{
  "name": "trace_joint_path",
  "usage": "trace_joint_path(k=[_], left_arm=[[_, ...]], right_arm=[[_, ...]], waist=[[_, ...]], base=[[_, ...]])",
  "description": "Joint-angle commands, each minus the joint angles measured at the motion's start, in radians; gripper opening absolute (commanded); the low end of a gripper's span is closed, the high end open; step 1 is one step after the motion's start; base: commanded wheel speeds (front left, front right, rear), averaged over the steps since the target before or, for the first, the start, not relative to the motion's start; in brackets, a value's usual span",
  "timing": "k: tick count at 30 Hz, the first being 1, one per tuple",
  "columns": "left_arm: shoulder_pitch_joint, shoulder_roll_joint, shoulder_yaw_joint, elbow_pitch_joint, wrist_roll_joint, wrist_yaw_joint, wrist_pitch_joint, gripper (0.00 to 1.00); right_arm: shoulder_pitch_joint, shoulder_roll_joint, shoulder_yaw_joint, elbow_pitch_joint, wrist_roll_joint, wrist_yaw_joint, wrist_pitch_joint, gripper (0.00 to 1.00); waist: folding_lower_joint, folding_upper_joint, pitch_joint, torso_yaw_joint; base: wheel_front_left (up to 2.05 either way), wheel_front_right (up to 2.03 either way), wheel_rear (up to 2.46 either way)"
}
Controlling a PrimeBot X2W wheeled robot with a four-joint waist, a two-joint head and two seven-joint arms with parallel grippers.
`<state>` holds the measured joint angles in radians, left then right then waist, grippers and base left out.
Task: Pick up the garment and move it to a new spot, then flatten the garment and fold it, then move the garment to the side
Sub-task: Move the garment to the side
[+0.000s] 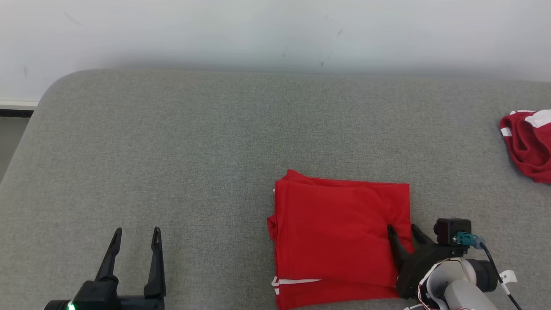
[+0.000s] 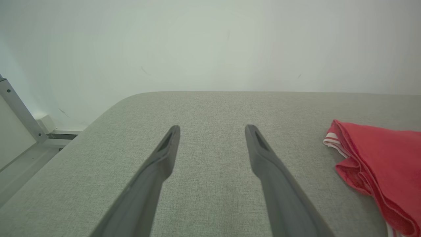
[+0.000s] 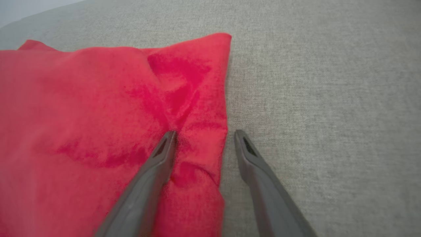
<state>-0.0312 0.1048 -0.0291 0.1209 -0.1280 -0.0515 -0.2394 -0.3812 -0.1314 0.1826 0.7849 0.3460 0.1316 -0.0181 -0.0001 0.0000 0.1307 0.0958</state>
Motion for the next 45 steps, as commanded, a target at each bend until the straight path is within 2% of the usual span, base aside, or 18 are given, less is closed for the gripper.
trace_joint_path(k=[1, 7, 17, 26, 28, 31, 40, 45], left_arm=[[-0.014, 0.002, 0.000, 0.003, -0.011, 0.005, -0.007, 1.00], [-0.009, 0.005, 0.007, 0.006, -0.021, 0.010, -0.012, 1.00], [-0.049, 0.007, -0.008, -0.017, -0.020, 0.010, -0.016, 1.00], [-0.138, 0.038, -0.024, -0.076, -0.006, -0.005, -0.016, 1.00], [-0.164, 0.058, -0.023, -0.108, 0.002, -0.005, -0.008, 1.00], [-0.184, 0.083, -0.017, -0.137, 0.013, -0.004, 0.015, 1.00], [-0.187, 0.149, 0.003, -0.274, 0.044, 0.010, 0.083, 1.00], [-0.180, 0.167, 0.005, -0.352, 0.058, 0.016, 0.112, 1.00]], right_arm=[[0.023, 0.021, 0.026, 0.042, 0.020, -0.002, 0.018, 0.00], [-0.022, 0.002, 0.057, 0.059, 0.058, -0.002, -0.006, 0.00], [-0.222, -0.099, 0.135, 0.008, 0.085, -0.002, -0.027, 0.00], [-0.447, -0.240, 0.174, -0.053, 0.116, -0.002, -0.013, 0.00], [-0.513, -0.295, 0.185, -0.068, 0.124, -0.002, -0.019, 0.00], [-0.565, -0.335, 0.197, -0.080, 0.127, -0.002, -0.023, 0.00], [-0.686, -0.443, 0.226, -0.084, 0.137, -0.002, -0.003, 0.00], [-0.735, -0.494, 0.231, -0.068, 0.151, -0.002, 0.004, 0.00]], waist=[[0.0001, 0.0000, 0.002, 0.002], [0.0001, 0.0000, 0.012, -0.007], [0.0001, 0.0000, 0.094, -0.051], [0.0001, 0.0000, 0.277, -0.143], [0.0001, 0.0000, 0.336, -0.183], [0.0001, 0.0000, 0.386, -0.226], [0.0001, 0.0000, 0.486, -0.328], [0.0001, 0.0000, 0.509, -0.351]], base=[[0.00, 0.00, 0.00], [0.00, 0.00, 0.00], [0.00, 0.00, 0.00], [0.00, 0.00, 0.00], [0.00, 0.00, 0.00], [0.00, 0.00, 0.00], [0.00, 0.00, 0.00], [0.00, 0.00, 0.00]])
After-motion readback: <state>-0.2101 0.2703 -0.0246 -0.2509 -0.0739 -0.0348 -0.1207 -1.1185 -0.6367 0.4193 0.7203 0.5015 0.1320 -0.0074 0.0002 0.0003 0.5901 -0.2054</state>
